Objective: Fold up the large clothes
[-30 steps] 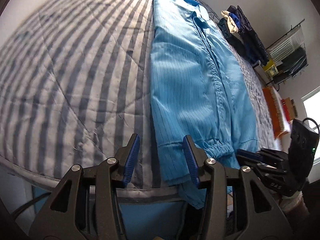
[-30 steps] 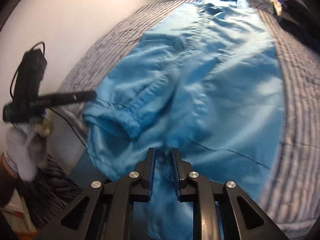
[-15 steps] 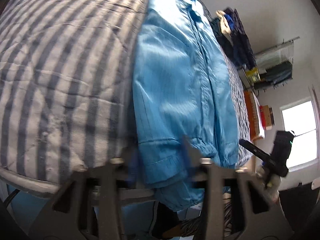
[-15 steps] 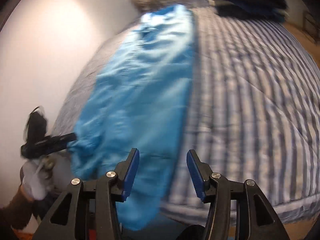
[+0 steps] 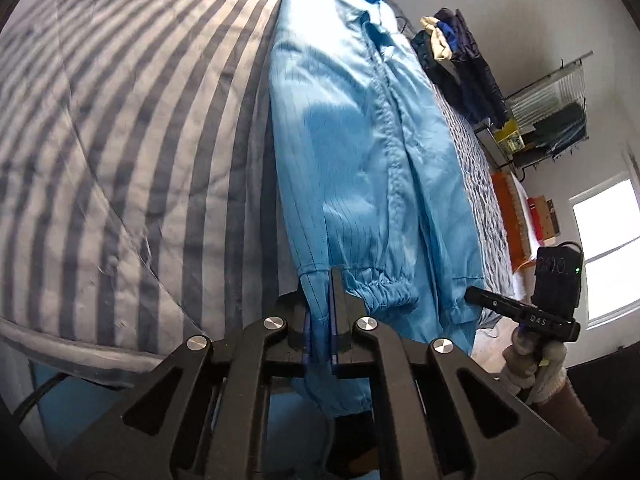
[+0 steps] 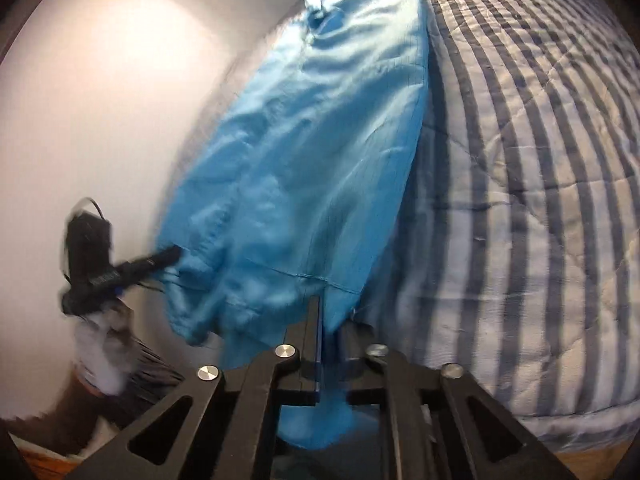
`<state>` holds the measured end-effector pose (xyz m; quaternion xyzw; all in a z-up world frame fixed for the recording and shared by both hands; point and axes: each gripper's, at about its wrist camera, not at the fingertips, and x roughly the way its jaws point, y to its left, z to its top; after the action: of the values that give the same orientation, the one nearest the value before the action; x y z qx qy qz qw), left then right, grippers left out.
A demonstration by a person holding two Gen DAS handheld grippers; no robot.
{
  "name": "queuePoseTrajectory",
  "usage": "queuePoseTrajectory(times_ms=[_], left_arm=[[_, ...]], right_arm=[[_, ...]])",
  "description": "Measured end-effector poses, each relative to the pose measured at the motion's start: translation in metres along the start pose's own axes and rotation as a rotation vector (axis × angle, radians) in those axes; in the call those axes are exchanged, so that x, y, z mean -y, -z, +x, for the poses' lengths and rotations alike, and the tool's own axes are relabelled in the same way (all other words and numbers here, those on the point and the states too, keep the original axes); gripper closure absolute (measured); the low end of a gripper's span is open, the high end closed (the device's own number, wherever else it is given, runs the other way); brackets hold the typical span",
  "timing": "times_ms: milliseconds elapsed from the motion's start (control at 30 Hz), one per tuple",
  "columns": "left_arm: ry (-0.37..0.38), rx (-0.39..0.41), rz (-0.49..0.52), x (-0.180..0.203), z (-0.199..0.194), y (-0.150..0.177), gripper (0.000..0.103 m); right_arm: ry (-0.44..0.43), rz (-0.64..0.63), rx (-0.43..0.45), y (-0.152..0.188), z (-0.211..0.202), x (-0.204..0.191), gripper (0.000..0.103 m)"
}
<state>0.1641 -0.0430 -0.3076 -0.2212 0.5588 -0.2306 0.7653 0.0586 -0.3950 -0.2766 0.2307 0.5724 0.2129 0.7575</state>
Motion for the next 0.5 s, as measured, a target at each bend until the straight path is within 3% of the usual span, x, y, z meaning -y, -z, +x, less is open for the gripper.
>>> queuePoseTrajectory(times_ms=[33,167,200,233,300,400,500], left_arm=[[0.006,-0.014,-0.013,-0.002,0.003,0.0,0.079],[0.017,-0.046,0.009,0.0,0.012,0.002,0.078],[0.01,-0.048,0.023,0.003,0.015,0.002,0.079],[0.006,-0.047,0.034,0.006,0.015,0.004,0.094],[0.012,-0.044,0.044,0.01,0.015,0.003,0.097],[0.046,-0.029,0.035,0.014,0.01,0.001,0.1],[0.133,0.005,-0.011,0.015,-0.003,-0.005,0.101]], right_arm=[[-0.03,0.015,0.004,0.001,-0.003,0.004,0.069],[-0.079,0.044,-0.014,0.009,-0.004,0.015,0.071],[-0.097,0.057,-0.013,0.011,-0.002,0.018,0.076],[-0.122,0.071,-0.016,0.012,0.0,0.019,0.078],[-0.144,0.072,-0.022,0.014,0.001,0.016,0.095],[-0.167,0.058,0.001,0.014,-0.001,0.011,0.099],[-0.231,0.079,0.049,0.011,-0.008,0.008,0.101]])
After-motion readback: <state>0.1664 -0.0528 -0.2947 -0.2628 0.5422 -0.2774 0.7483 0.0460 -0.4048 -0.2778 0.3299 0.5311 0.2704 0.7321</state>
